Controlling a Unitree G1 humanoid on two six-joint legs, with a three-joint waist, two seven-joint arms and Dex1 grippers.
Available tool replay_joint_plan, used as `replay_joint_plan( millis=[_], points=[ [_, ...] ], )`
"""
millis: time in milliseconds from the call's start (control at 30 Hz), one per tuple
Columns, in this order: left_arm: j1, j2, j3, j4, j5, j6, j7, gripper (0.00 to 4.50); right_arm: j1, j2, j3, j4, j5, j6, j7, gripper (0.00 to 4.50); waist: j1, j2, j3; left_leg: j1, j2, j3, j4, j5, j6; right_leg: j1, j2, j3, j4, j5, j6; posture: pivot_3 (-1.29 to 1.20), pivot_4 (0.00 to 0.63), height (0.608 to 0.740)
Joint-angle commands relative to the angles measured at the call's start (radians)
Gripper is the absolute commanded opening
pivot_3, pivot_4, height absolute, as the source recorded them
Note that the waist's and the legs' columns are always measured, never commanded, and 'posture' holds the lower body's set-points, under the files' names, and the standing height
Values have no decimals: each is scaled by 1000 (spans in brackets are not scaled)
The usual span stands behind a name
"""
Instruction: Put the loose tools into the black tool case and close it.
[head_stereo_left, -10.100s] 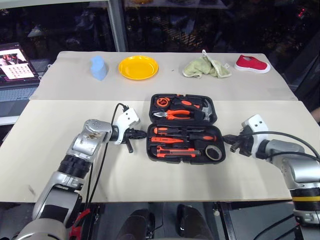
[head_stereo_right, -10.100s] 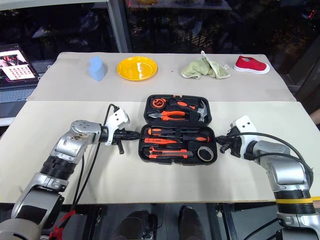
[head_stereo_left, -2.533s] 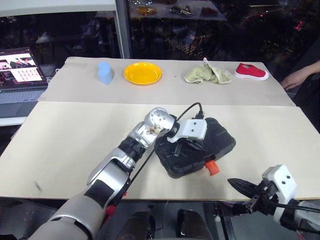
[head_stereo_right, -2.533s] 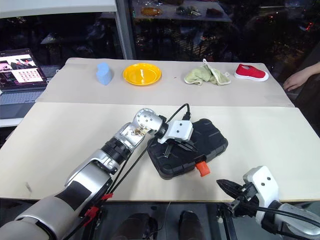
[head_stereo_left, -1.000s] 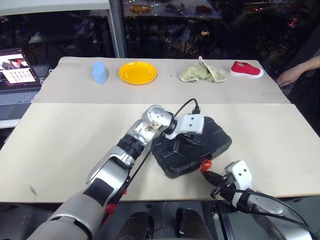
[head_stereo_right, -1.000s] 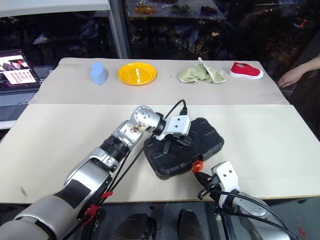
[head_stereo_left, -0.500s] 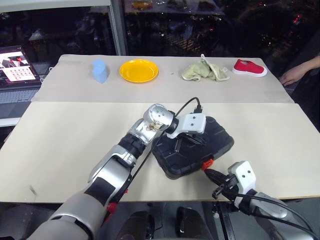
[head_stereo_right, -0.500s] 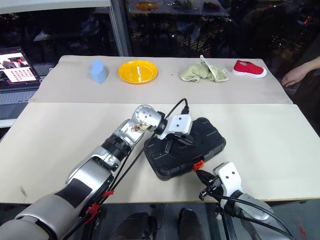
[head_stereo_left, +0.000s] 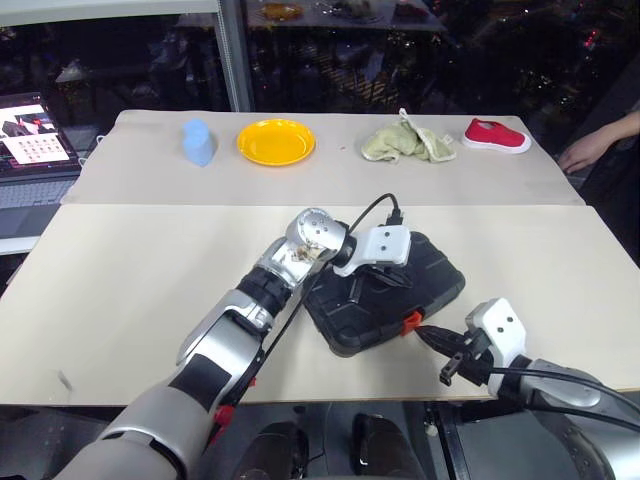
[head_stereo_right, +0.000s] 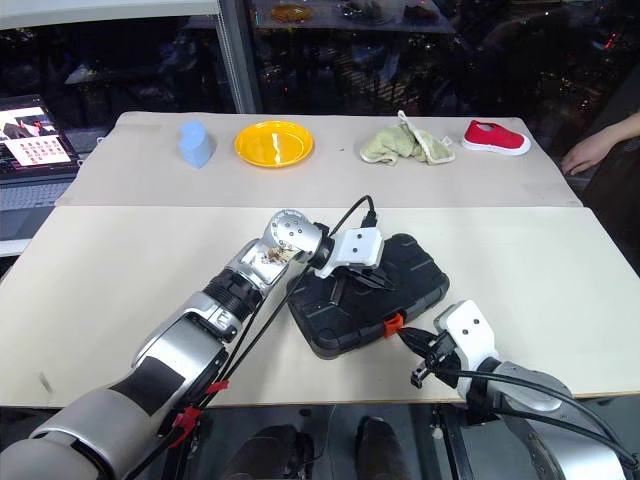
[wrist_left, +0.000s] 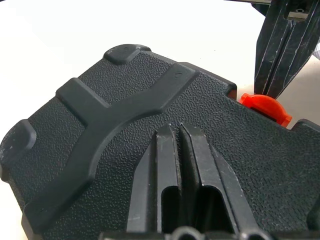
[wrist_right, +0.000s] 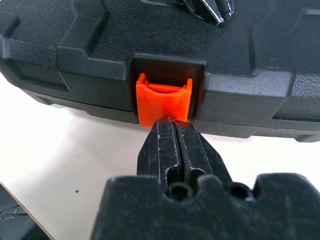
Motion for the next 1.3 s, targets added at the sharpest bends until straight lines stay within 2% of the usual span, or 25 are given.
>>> replay_joint_plan(
  millis=[33,467,700,933,1000,1033,1100,1167,1233,1300],
  points=[
    [24,2,-31,35,49,12,6,290,-28,-8,-14,-15,16,-3,10,0,0,0,0,0,0,0,0,0,0,0,0,0,0,0,0,0,150,740],
    [25,-2,-30,38,49,12,12,290,-140,91,89,68,-37,-19,-51,0,-2,-1,1,0,1,0,0,1,-1,-1,0,0,1,0,0,0,150,740],
    [23,0,-28,52,54,7,16,290,-150,87,78,76,-46,-21,-46,0,0,-1,1,-2,0,0,0,1,0,-3,1,0,1,1,-2,0,150,740],
    [34,23,-9,51,34,41,-6,290,-43,26,-16,-35,38,30,15,0,3,-1,1,-3,0,0,-1,0,-1,-3,1,0,1,1,-2,0,150,740],
    [39,36,9,34,16,66,-26,796,-2,-11,-55,-67,69,36,54,0,1,-1,1,-2,0,0,-1,0,0,-3,1,0,0,1,-2,0,150,740],
    [47,62,31,5,-9,104,-55,944,33,-45,-114,-87,107,45,100,288,1,-1,1,-2,0,0,-1,0,0,-3,1,0,0,1,-2,0,150,740],
    [64,111,60,-48,-42,156,-103,1616,78,-95,-206,-106,167,58,165,775,-1,0,1,-2,0,0,-2,0,0,-3,1,0,0,1,-2,0,150,740],
    [94,192,87,-132,-81,221,-167,2412,113,-144,-320,-102,237,71,234,1535,-7,0,1,-2,1,0,-2,1,1,-4,2,0,1,1,-2,0,150,740],
    [142,336,140,-261,-159,338,-278,3151,87,-207,-450,-46,338,104,304,2204,-15,1,2,-1,1,0,-3,1,1,-4,3,0,1,1,-3,0,150,740],
    [197,521,164,-414,-296,458,-345,3881,73,-269,-578,16,437,147,387,2918,-28,2,3,0,1,0,-3,0,0,-4,4,1,1,0,-4,0,150,740]
  ],
)
